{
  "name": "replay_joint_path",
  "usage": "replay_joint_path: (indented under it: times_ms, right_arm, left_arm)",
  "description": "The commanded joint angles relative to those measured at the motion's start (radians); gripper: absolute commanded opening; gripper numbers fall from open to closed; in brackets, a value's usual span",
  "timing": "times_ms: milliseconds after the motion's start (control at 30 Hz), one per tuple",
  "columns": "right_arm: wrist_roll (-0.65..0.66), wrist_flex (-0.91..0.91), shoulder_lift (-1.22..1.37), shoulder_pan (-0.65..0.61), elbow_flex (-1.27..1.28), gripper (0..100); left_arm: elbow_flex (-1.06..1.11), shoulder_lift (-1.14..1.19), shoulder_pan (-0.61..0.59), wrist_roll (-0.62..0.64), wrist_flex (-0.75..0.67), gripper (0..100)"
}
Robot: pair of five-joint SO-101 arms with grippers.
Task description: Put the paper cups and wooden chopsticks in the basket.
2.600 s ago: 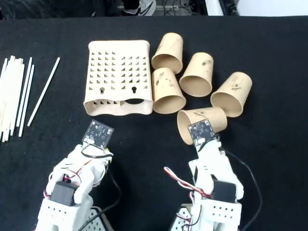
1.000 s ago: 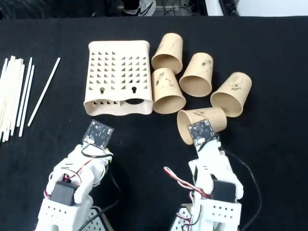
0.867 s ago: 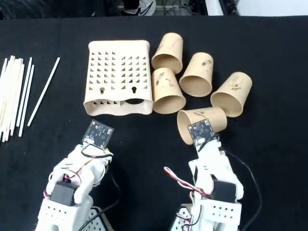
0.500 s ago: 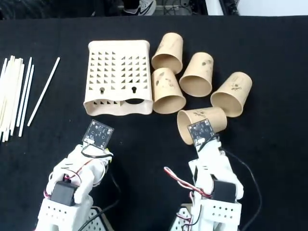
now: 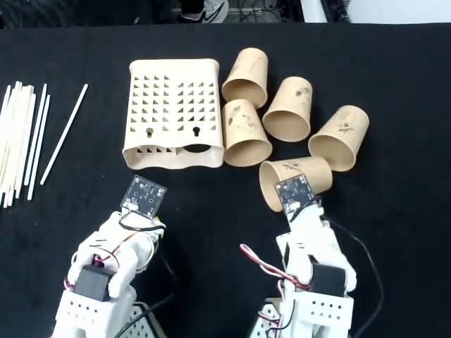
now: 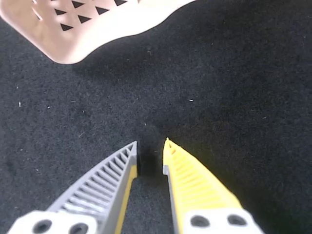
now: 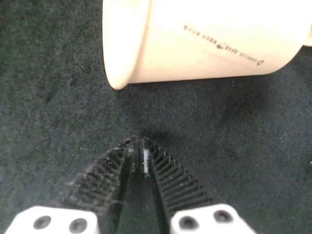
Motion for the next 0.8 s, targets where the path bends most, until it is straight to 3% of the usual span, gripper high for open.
replay_joint_path:
  times_ms: [0, 200, 767]
  right_arm:
    - [0.005, -0.002, -0.067, -0.009, -0.005, 1.4]
    - [0.265, 0.035, -0.067, -0.015, -0.004, 1.5]
    - [0.256, 0.034, -0.067, -0.011, -0.004, 1.3]
  left_arm:
    - [0.008, -0.005, 0.012, -0.005, 0.002, 10]
    - [0.008, -0.005, 0.012, -0.005, 0.002, 10]
    - [0.008, -0.005, 0.010, -0.005, 0.002, 10]
